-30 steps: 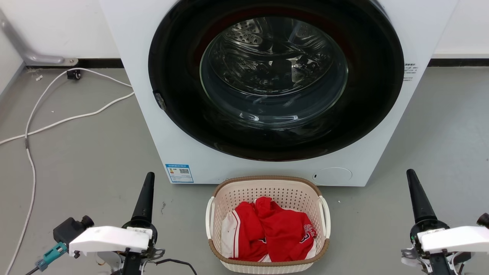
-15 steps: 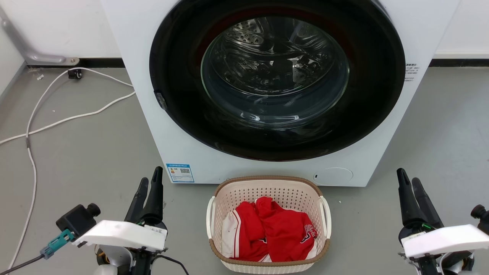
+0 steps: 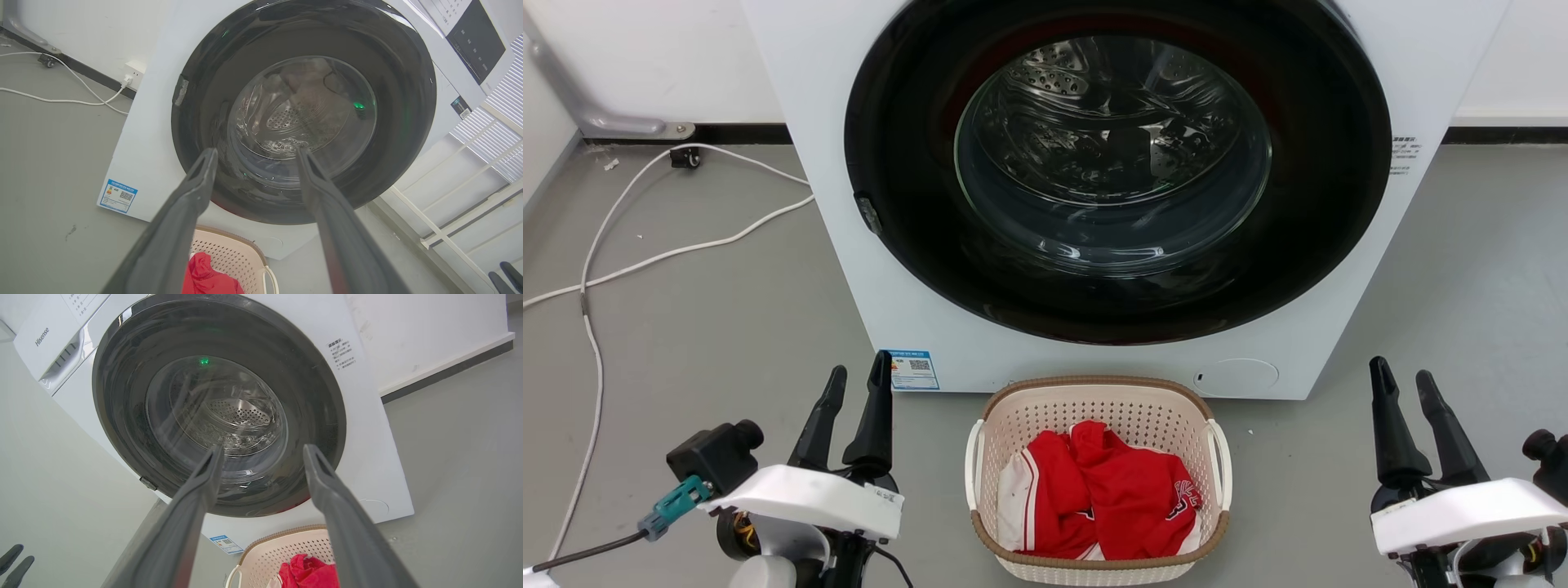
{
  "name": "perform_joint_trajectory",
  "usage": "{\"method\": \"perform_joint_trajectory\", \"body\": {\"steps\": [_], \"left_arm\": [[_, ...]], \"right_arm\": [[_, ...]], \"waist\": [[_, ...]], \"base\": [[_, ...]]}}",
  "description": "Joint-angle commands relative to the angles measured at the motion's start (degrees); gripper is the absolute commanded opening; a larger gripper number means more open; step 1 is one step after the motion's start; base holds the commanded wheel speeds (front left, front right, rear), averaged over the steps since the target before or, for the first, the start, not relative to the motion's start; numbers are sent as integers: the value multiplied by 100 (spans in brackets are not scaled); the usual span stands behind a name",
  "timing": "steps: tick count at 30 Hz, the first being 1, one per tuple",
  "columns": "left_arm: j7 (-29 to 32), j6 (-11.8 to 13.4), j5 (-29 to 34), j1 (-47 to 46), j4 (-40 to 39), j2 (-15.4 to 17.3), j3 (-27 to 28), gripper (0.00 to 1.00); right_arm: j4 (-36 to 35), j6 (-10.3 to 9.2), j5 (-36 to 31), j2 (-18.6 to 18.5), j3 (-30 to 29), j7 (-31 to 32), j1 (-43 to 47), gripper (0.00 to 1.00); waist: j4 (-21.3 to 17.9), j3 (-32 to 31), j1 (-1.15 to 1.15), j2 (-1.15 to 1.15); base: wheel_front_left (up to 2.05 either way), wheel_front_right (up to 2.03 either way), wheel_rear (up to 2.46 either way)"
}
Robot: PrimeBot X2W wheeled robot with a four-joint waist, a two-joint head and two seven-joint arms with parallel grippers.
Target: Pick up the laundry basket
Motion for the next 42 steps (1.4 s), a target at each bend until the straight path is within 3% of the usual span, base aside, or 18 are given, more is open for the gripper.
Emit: {"method": "perform_joint_trajectory", "body": {"steps": [1, 19, 42], "left_arm": [[-54, 1, 188, -159, -84, 48, -24, 100], [-330, 34, 1427, -149, -44, 45, -149, 100], [-617, 116, 2584, -135, 102, 10, -223, 100]], "right_arm": [[-109, 1, -181, -5, -8, -52, 2, 100], [-193, 1, -1448, 1, 50, -161, 116, 100], [-371, 1, -2553, 9, 67, -186, 319, 100]], "waist": [[0, 3, 0, 0], [16, -10, 0, 0], [10, -32, 0, 0]], "base": [[0, 0, 0], [0, 0, 0], [0, 0, 0]]}}
